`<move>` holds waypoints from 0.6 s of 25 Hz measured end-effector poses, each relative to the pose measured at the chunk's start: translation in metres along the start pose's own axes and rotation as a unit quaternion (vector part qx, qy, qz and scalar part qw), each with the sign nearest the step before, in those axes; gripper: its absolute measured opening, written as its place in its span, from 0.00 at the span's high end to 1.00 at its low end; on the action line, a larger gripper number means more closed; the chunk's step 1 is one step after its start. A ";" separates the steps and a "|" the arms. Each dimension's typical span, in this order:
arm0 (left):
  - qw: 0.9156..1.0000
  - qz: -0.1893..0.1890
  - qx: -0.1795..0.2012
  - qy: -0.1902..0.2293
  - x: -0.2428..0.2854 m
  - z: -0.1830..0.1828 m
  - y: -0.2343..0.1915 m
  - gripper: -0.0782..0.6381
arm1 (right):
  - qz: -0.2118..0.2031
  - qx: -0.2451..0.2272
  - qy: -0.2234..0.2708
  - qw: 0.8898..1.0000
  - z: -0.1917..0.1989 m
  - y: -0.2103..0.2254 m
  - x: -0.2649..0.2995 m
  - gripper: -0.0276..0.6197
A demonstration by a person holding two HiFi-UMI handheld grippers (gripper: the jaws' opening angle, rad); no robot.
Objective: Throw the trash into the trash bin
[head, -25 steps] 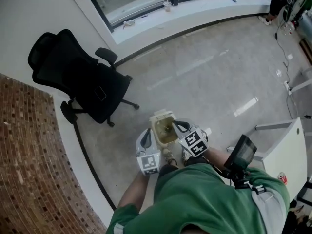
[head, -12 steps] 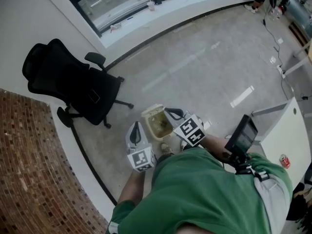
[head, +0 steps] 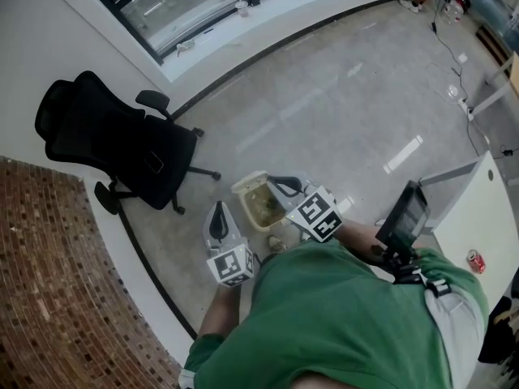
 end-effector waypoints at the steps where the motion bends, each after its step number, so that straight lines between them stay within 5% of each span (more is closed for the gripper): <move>1: 1.000 0.000 0.000 0.001 0.000 -0.001 0.001 0.88 | 0.000 0.001 0.002 1.000 -0.001 0.001 -0.001 0.95; 15: 1.000 -0.007 -0.005 0.003 -0.006 -0.004 0.016 0.88 | -0.003 -0.004 0.009 1.000 0.004 0.003 -0.015 0.95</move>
Point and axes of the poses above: the fingertips, and each gripper's own axes: x forward along the fingers, y to its right, z out of its underside, the point moved 9 cm from there along -x, backward along the fingers, and after that the axes turned 5 degrees about -x, right-handed, at the moved point
